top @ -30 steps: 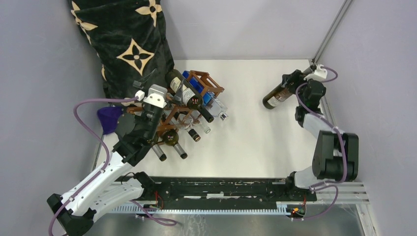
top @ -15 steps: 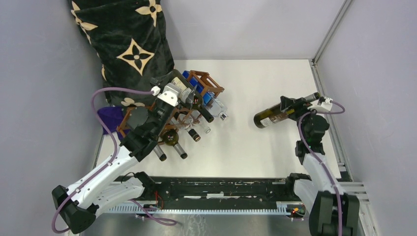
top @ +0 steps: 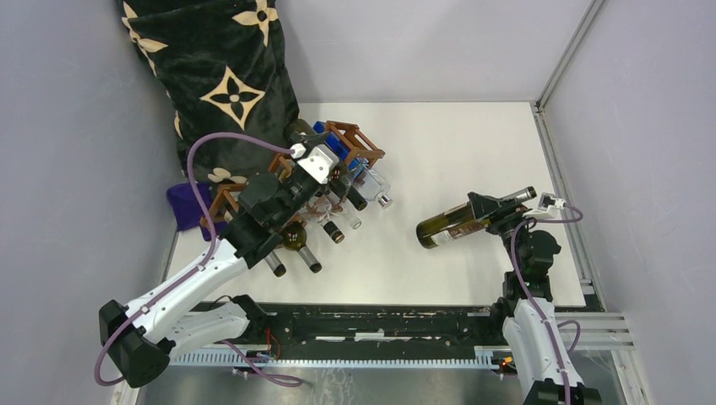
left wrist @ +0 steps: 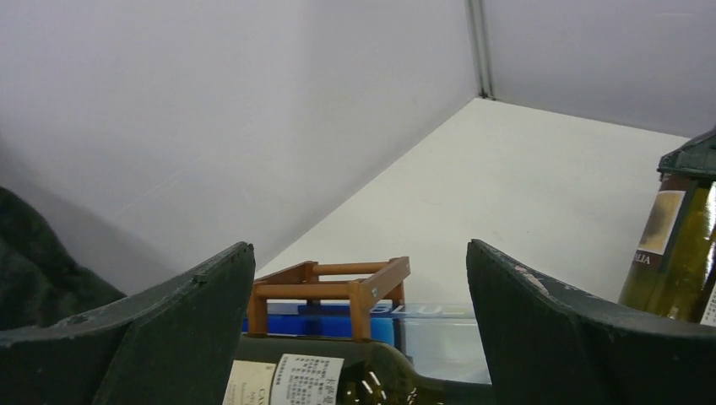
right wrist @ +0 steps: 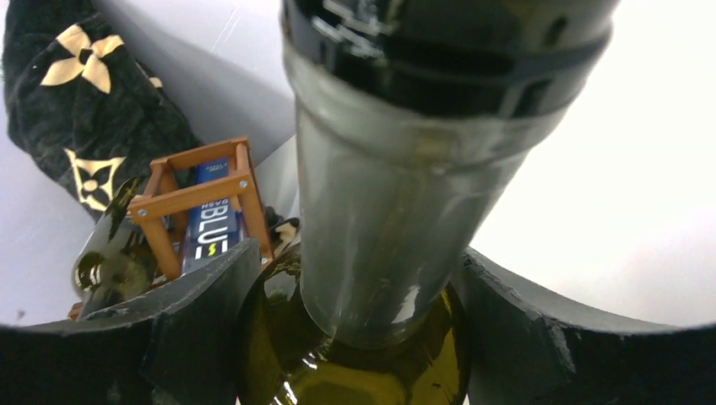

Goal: Put the wine bottle on the wine rack
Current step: Pick up the wine bottle from the corner of the board.

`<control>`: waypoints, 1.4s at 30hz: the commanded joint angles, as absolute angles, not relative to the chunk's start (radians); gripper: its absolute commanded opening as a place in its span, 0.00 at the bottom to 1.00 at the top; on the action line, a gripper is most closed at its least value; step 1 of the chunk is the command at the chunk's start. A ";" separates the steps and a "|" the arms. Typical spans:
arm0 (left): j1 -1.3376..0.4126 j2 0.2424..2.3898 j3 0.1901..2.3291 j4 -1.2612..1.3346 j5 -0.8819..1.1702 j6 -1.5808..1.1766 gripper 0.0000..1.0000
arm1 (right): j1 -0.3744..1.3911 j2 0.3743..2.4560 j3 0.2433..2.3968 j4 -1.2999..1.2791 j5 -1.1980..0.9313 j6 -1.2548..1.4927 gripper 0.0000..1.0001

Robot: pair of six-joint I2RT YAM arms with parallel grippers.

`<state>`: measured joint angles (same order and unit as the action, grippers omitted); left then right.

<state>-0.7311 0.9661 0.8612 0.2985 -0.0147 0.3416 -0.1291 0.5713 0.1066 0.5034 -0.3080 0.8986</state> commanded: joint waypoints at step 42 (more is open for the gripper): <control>-0.804 1.163 1.162 -0.270 0.258 -0.148 1.00 | -0.052 0.575 0.087 0.557 -0.645 1.025 0.00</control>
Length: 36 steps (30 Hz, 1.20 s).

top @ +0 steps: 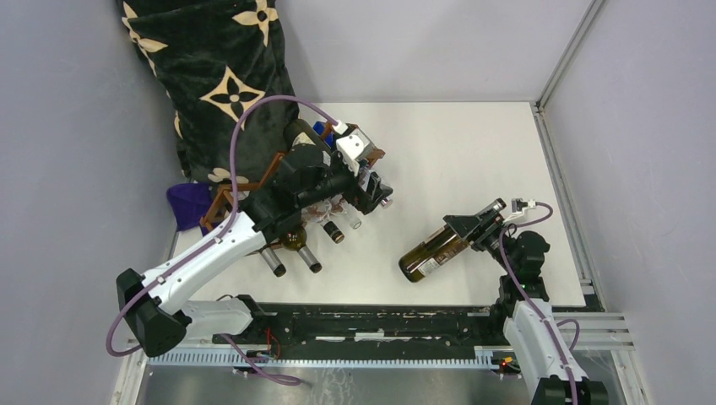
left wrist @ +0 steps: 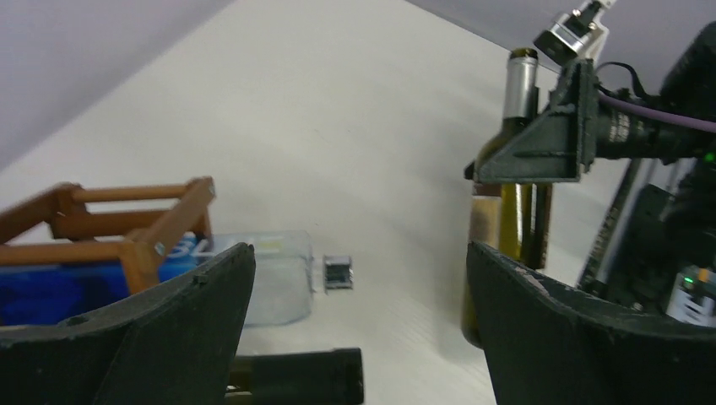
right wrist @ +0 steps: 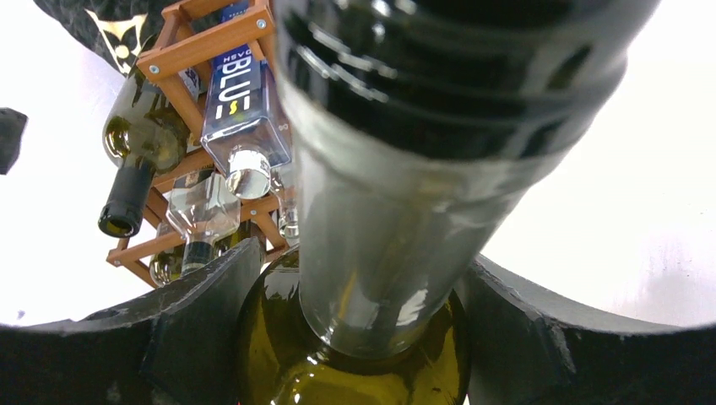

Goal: Put the wine bottle on the wine rack
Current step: Pick up the wine bottle from the corner of the board.

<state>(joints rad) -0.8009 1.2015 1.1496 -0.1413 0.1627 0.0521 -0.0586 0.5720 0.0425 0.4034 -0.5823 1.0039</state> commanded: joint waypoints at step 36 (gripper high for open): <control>-1.109 1.148 1.009 -0.436 -0.047 -0.267 1.00 | -0.052 0.663 0.069 0.692 -0.755 1.069 0.00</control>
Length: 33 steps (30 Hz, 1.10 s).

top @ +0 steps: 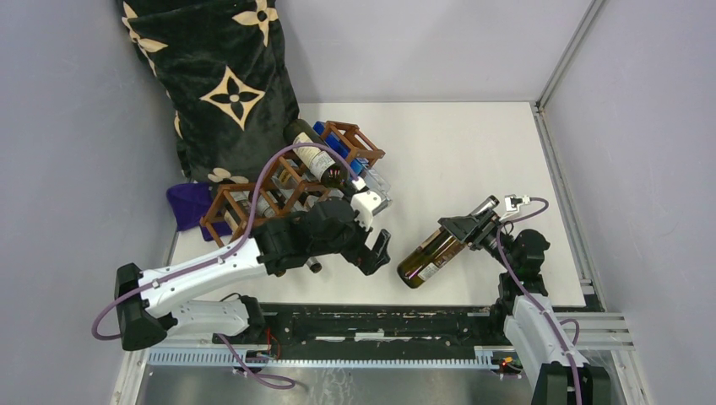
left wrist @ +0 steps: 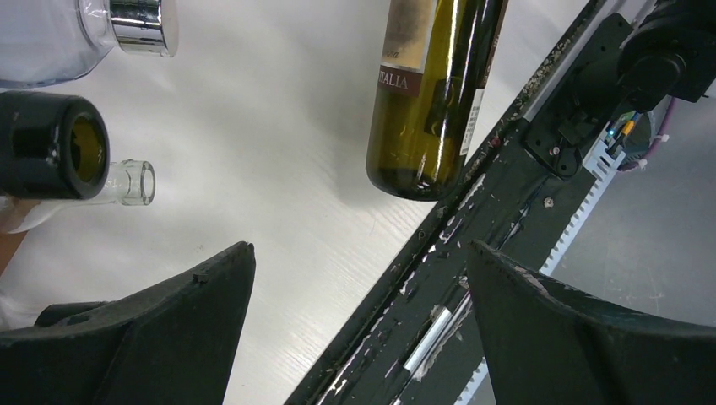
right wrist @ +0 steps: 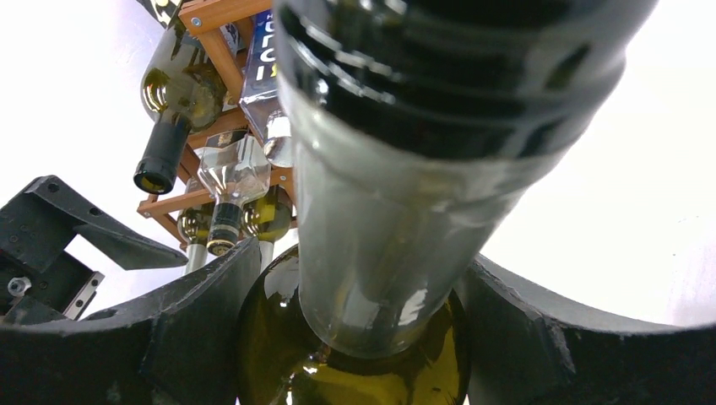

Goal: Put the wine bottle on the wine rack
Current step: Pick up the wine bottle from the corner of the board.

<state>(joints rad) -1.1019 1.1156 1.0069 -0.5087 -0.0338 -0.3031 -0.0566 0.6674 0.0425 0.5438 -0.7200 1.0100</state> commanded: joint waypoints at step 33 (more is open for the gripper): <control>-1.207 1.590 1.170 -0.171 0.027 -0.347 0.98 | 0.026 0.677 0.016 0.950 -0.770 1.282 0.00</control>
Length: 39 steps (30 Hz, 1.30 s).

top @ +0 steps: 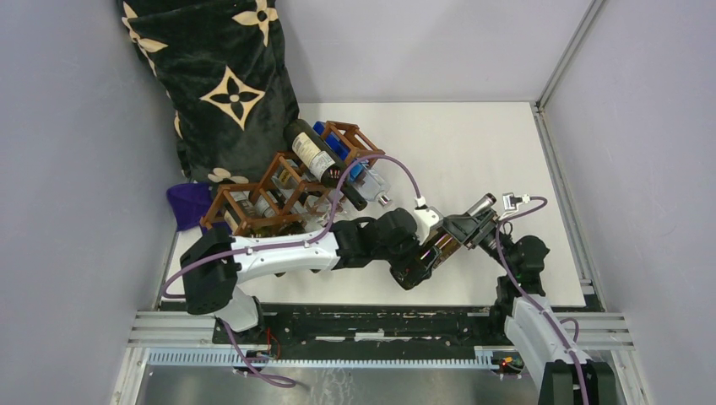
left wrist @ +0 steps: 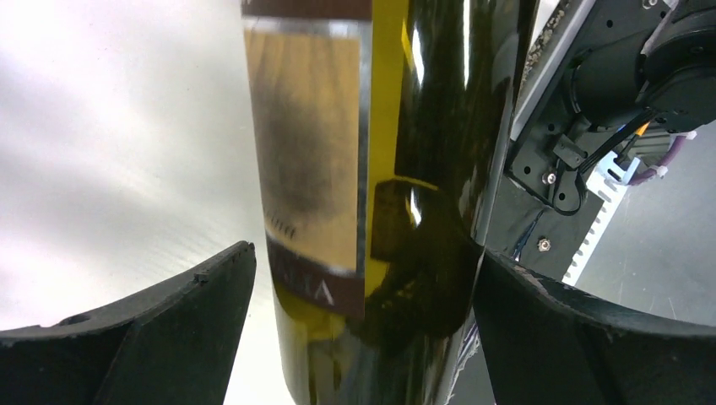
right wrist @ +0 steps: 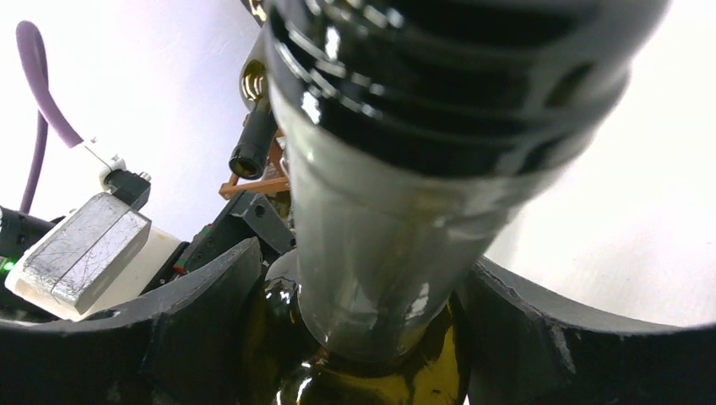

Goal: Put the wine bottle on the wine rack
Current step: Pick up the wine bottle from the corner of the board.

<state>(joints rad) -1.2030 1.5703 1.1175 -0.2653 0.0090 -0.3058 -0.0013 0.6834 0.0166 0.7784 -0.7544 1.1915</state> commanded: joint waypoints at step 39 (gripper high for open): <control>-1.179 1.285 1.192 -0.730 -0.030 0.162 0.02 | 0.044 0.537 0.079 0.758 -0.966 0.891 0.98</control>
<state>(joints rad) -1.1797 1.3571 1.1183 -0.6785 -0.0174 0.0265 0.0376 0.5526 0.0532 0.7181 -0.9344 0.9466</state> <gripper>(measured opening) 0.810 0.979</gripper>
